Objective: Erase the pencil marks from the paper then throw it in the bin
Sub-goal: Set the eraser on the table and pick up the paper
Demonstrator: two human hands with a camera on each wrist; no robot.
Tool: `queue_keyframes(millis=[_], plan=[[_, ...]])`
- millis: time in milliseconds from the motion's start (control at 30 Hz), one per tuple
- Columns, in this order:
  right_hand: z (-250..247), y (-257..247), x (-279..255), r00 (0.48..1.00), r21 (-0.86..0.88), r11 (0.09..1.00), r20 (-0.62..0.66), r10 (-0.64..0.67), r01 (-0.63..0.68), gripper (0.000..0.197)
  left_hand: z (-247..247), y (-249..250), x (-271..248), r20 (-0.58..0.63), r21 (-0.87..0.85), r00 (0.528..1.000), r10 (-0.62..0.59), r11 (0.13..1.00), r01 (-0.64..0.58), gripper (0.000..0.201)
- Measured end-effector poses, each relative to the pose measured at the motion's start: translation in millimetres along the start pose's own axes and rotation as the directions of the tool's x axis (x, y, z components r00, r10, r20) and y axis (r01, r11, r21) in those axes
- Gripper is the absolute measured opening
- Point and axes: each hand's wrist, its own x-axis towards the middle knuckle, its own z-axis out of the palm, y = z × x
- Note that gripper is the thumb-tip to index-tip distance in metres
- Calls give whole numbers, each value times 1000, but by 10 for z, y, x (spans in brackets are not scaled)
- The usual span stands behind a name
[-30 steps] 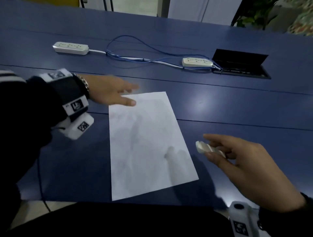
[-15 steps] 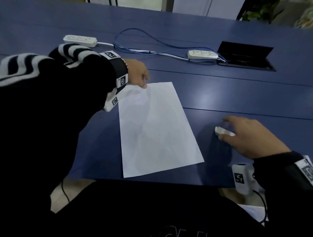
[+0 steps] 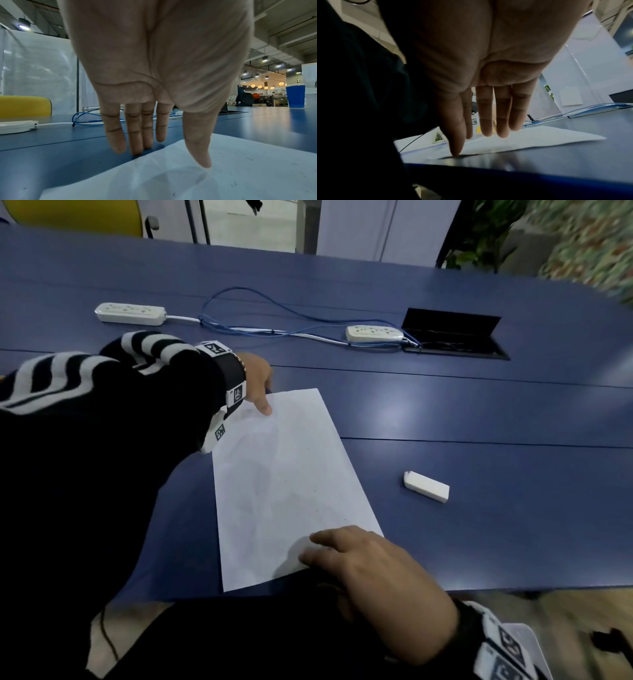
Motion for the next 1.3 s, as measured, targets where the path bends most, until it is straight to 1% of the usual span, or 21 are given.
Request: queue_keyframes(millis=[33, 100, 167, 233, 333, 500, 567, 667, 700, 733, 833, 900, 1000, 1067, 1100, 1133, 1167, 1200, 1233, 1267, 1300], plan=[[27, 14, 11, 1000, -23, 1000, -4, -5, 5, 46, 7, 13, 28, 19, 6, 1000, -10, 1000, 10, 55], [89, 44, 40, 1000, -74, 997, 28, -10, 12, 51, 5, 41, 62, 36, 25, 999, -22, 999, 21, 52], [127, 41, 76, 999, -119, 993, 42, -3, 8, 46, -15, 56, 84, 51, 39, 998, -37, 999, 35, 46], [165, 10, 115, 999, -171, 985, 32, -12, 17, 42, -9, 60, 84, 65, 30, 996, -57, 998, 55, 51], [235, -10, 138, 1000, -195, 981, -7, -2, 1, 31, 4, 66, 97, 76, -5, 994, -76, 997, 77, 51], [310, -9, 105, 992, -163, 987, -121, -19, -1, 32, 1, 110, 55, 123, -33, 989, -82, 996, 86, 46], [330, -6, 89, 992, -146, 989, -123, -32, 13, 34, -4, 100, -13, 103, -65, 992, -76, 994, 83, 48], [348, -15, 60, 992, -160, 987, -122, -35, 15, 35, 3, 23, -122, 37, -165, 995, -90, 982, 95, 63], [341, -23, 46, 992, -162, 987, -124, -34, 14, 35, -4, -3, -173, 23, -187, 995, -96, 977, 99, 64], [334, -27, 29, 992, -157, 987, -124, -34, 14, 34, -22, -29, -232, 12, -200, 995, -94, 975, 95, 58], [354, -10, -53, 990, -152, 988, -139, -22, 1, 37, -59, -145, -350, 8, -235, 999, -49, 971, 50, 30], [375, 0, -132, 989, -130, 991, -149, 4, -24, 42, -45, -236, -449, 1, -221, 1000, -15, 975, 15, 21], [423, 12, -280, 981, -54, 992, -159, 108, -118, 47, 53, -421, -577, -1, -247, 999, -37, 968, 36, 17], [461, 23, -394, 962, 5, 984, -209, 177, -180, 46, 130, -503, -717, 1, -318, 999, -47, 947, 45, 18], [482, 35, -457, 947, 63, 977, -241, 212, -203, 44, 169, -532, -798, -11, -359, 999, -52, 932, 45, 16], [503, 45, -526, 926, 157, 964, -281, 250, -213, 39, 213, -573, -863, -29, -400, 998, -55, 916, 39, 14], [538, 74, -598, 895, 269, 938, -327, 302, -217, 30, 262, -619, -947, -37, -450, 997, -69, 892, 45, 13], [579, 118, -671, 853, 389, 894, -367, 371, -222, 19, 311, -660, -1060, -19, -509, 996, -82, 859, 61, 14], [621, 171, -736, 807, 509, 828, -373, 457, -234, 10, 367, -709, -1180, 21, -573, 997, -80, 816, 78, 19], [664, 218, -798, 772, 632, 737, -336, 539, -240, 10, 429, -759, -1295, 67, -630, 995, -67, 771, 94, 29], [697, 249, -845, 757, 762, 609, -260, 600, -221, 14, 500, -814, -1393, 111, -666, 992, -60, 736, 119, 40]])
